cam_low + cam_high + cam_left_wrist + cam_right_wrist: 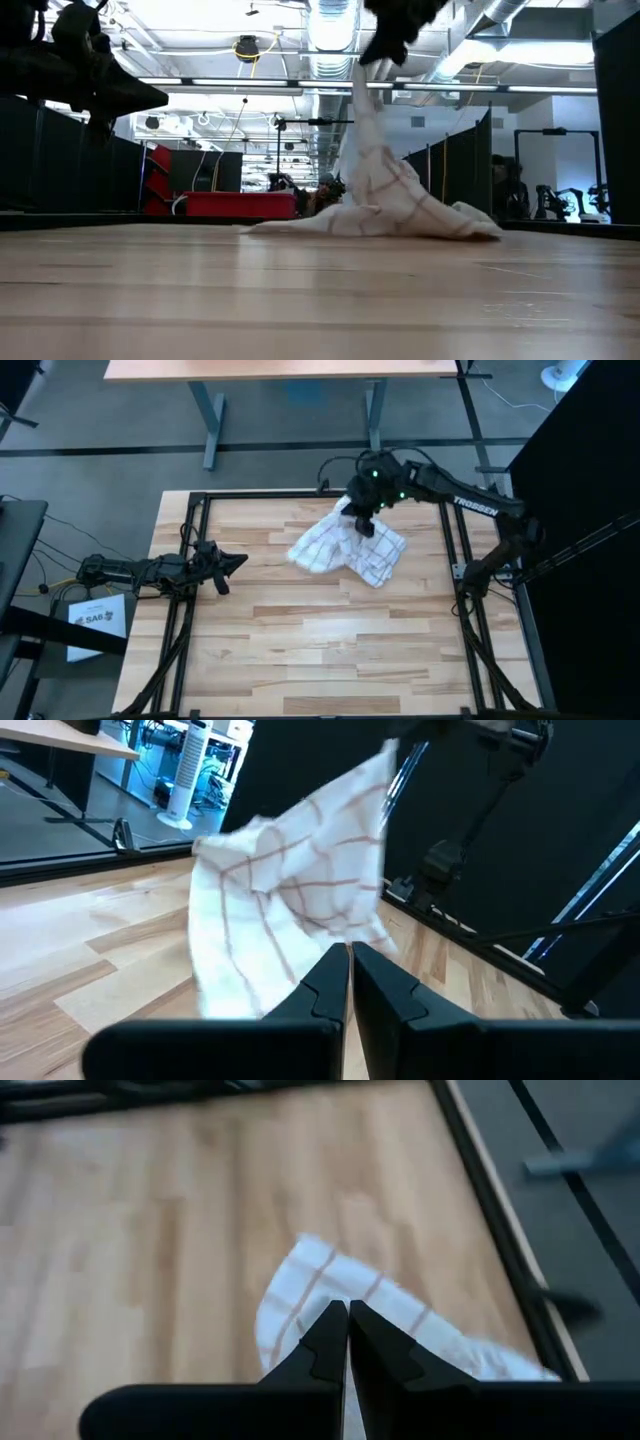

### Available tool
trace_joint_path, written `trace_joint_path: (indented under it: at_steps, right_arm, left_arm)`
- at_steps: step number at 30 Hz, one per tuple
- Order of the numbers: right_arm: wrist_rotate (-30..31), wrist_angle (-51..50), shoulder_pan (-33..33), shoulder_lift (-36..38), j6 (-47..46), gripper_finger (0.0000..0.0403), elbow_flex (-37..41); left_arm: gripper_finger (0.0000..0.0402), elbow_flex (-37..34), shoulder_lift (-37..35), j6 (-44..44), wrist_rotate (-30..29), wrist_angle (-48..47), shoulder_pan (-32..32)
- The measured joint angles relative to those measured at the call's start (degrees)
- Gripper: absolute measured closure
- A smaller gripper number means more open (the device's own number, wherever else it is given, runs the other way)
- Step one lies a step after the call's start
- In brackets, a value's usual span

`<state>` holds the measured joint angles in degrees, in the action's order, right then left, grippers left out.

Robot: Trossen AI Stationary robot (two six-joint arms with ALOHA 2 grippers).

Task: Roll towel
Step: Fold the white patterned towel

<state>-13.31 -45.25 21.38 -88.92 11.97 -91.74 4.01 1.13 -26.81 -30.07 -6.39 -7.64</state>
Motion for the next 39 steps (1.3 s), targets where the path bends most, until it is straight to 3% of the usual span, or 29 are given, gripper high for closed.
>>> trace_joint_path:
  at_steps: [22,30,39]
  right_arm:
    - [-0.6,-5.3,-4.8,3.5,-2.9,0.0403,-26.0]
    - [0.2,-1.4,-0.7,3.4,-2.9,0.0403,-27.5]
    - [0.4,4.7,2.1,3.5,-2.5,0.0403,-30.8]
  left_arm:
    - [0.0400,-0.1,2.0,-0.9,-1.5,4.6,0.0]
    - [0.0400,-0.1,12.5,1.1,2.9,12.8,0.0]
    - [0.0400,0.0,25.1,1.4,3.0,23.8,0.0]
